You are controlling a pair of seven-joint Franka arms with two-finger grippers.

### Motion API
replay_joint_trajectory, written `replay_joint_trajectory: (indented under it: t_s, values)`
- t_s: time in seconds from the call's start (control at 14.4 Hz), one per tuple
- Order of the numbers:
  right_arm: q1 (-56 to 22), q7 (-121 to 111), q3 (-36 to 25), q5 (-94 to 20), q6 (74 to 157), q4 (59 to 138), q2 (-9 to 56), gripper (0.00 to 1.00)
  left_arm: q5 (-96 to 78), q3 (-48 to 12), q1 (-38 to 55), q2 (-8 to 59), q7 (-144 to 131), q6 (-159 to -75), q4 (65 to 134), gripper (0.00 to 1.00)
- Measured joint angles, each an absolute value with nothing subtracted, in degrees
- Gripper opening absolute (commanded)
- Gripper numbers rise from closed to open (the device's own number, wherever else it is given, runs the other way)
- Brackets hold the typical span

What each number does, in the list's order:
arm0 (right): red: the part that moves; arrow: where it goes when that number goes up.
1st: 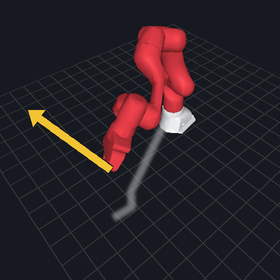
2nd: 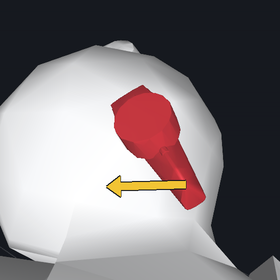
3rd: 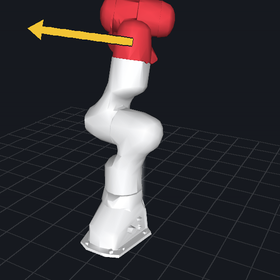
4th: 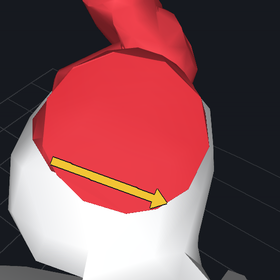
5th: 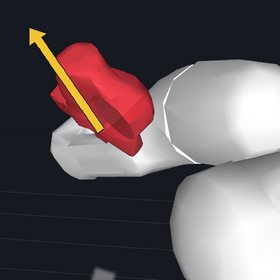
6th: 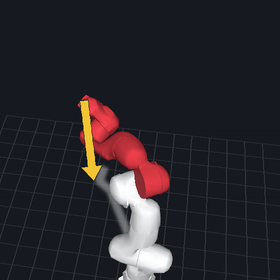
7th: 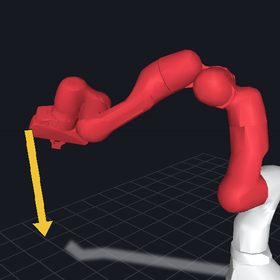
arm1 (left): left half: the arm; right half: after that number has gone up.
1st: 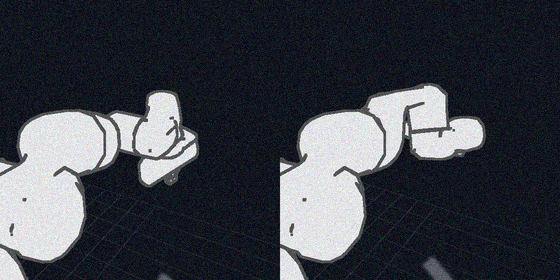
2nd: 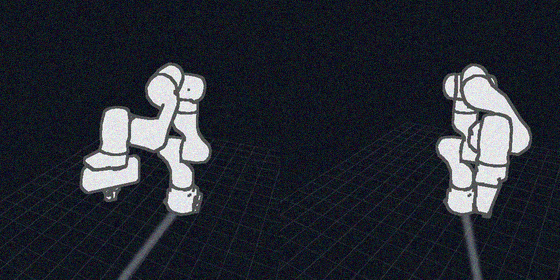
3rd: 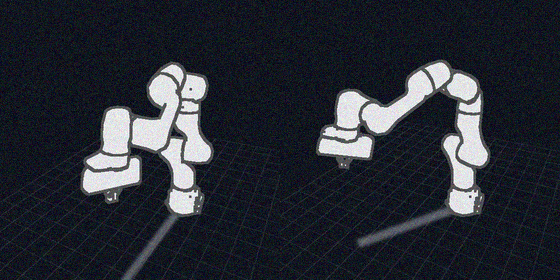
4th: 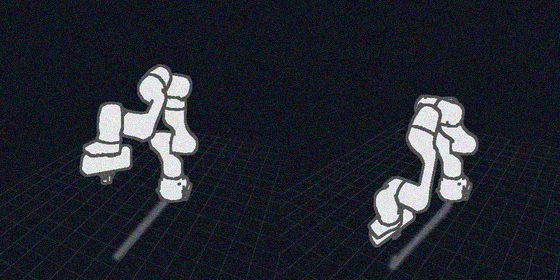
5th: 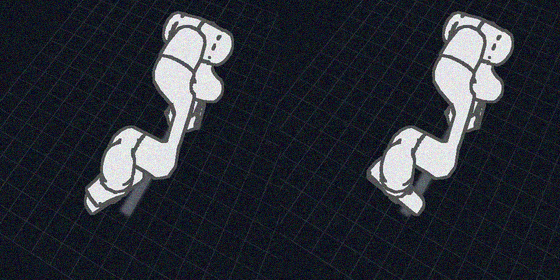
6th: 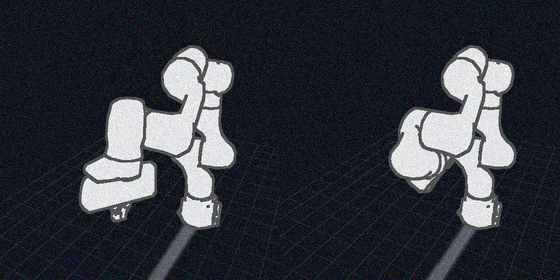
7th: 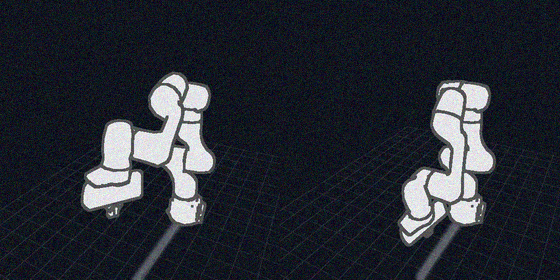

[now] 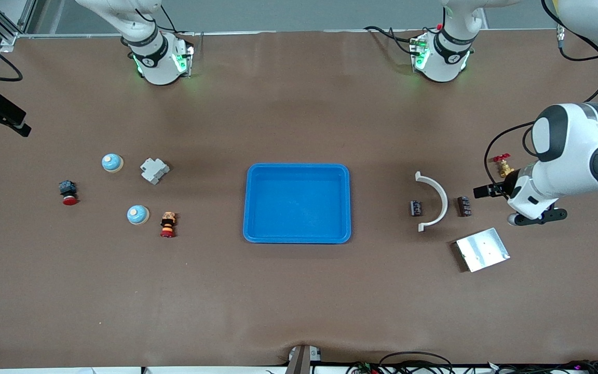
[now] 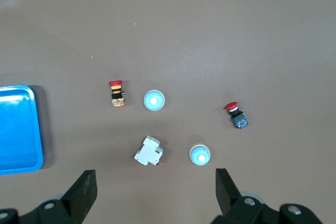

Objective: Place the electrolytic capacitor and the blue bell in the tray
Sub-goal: 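Grasp the capacitor with the left gripper while the right gripper reaches the bell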

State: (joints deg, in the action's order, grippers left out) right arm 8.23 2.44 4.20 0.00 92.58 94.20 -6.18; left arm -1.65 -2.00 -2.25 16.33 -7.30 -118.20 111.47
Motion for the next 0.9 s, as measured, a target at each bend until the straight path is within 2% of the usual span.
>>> replay_joint_trajectory:
  t_s: [0.35,0.9]
  values:
    - [8.22,2.44,4.21,-0.17,95.66,97.49,-6.14,1.0,-1.63,-2.0,-2.64,20.66,-7.29,-126.77,114.47,1.0]
    - [6.81,2.45,4.39,-0.27,113.67,114.67,-5.56,1.0,-1.63,-2.0,-3.29,26.01,-7.29,-130.55,114.23,1.0]
